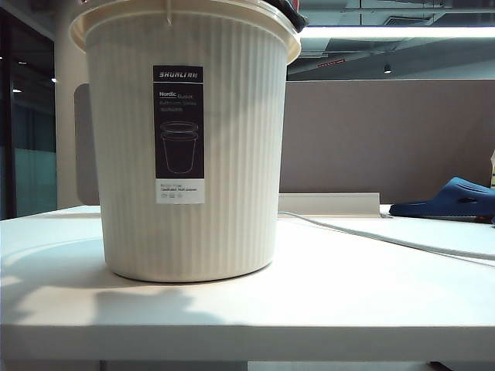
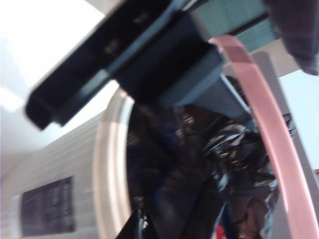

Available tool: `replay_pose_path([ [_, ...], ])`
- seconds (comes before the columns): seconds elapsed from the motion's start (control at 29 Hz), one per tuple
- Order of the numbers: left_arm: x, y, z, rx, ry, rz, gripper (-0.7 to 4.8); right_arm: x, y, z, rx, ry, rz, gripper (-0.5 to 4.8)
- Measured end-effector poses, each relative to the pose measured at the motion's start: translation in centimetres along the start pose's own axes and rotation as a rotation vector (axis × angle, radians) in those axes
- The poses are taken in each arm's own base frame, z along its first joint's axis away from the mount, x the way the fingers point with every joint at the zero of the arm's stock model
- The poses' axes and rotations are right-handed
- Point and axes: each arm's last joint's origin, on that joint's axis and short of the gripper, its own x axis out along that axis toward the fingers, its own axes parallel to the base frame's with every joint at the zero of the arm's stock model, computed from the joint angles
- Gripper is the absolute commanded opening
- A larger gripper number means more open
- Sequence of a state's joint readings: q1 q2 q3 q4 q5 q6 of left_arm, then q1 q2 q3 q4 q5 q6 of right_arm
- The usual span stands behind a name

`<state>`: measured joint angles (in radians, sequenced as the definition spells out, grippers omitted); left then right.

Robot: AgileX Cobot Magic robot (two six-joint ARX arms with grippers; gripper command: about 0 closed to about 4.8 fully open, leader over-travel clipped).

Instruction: Open the ring lid of the trash can, pull out the black garbage bag inside, and place it on the table.

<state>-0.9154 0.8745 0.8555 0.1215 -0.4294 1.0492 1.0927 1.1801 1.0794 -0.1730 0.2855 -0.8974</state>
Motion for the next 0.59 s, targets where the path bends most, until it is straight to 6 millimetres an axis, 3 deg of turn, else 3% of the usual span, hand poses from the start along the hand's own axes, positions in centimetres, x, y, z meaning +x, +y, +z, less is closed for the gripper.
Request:
replay_pose_path([
  [0.14,0.1,0.0,-0.1,-0.002,0.03,0.016,2.47,1.0,-0.4,-0.6,-0.017,-0.002,-0.021,-0.05],
  [0.59,0.0,0.4,0.1,-0.034,0.022,0.044,2.47,1.2,-1.6,-0.6,-0.076,-0.046,-0.107,-0.05],
])
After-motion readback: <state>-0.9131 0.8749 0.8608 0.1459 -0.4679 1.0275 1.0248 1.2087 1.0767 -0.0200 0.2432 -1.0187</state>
